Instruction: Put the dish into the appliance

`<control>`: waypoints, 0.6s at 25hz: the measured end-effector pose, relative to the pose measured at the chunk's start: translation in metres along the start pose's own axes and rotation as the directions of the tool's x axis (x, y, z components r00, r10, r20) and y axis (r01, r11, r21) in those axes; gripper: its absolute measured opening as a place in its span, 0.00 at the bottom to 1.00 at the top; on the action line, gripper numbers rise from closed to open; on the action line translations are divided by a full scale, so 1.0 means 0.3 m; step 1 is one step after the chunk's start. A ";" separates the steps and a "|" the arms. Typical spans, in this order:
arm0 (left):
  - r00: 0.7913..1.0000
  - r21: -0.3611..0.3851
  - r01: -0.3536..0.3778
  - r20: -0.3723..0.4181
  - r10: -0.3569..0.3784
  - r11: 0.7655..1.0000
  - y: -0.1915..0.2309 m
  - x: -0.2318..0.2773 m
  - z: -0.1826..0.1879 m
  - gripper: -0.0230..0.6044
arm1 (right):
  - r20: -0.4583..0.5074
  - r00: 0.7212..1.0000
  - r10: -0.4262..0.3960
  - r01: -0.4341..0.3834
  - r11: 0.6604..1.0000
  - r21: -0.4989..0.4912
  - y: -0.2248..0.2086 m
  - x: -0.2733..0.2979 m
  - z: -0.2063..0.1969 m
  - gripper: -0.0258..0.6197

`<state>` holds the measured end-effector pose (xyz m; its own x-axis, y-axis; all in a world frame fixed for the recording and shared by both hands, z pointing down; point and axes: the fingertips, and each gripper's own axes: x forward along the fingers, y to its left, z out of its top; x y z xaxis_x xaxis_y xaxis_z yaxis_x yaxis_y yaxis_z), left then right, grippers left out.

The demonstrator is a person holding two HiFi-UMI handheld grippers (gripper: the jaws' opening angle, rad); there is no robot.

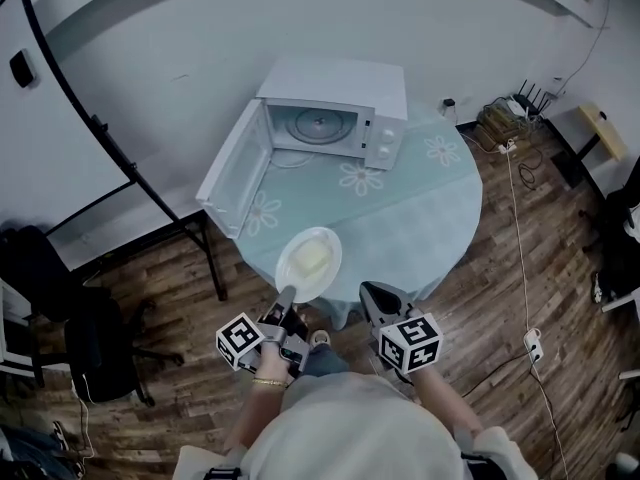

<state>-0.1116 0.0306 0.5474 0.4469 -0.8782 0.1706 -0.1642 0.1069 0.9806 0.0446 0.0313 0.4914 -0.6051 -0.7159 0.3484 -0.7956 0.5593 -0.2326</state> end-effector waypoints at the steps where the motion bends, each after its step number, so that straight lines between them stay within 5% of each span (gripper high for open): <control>1: 1.000 -0.004 0.002 -0.003 -0.002 1.000 -0.005 0.021 0.021 0.10 | 0.000 1.000 -0.002 0.002 1.000 -0.002 -0.006 0.024 0.017 0.05; 15: 0.999 0.014 -0.020 -0.046 0.021 1.000 -0.026 0.263 0.237 0.10 | 0.013 0.999 -0.052 0.052 0.999 -0.007 -0.112 0.258 0.167 0.05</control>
<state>-0.1377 -0.0726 0.5465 0.4830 -0.8536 0.1953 -0.1856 0.1182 0.9755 0.0229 -0.0638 0.4808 -0.5633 -0.7491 0.3485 -0.8258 0.5242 -0.2080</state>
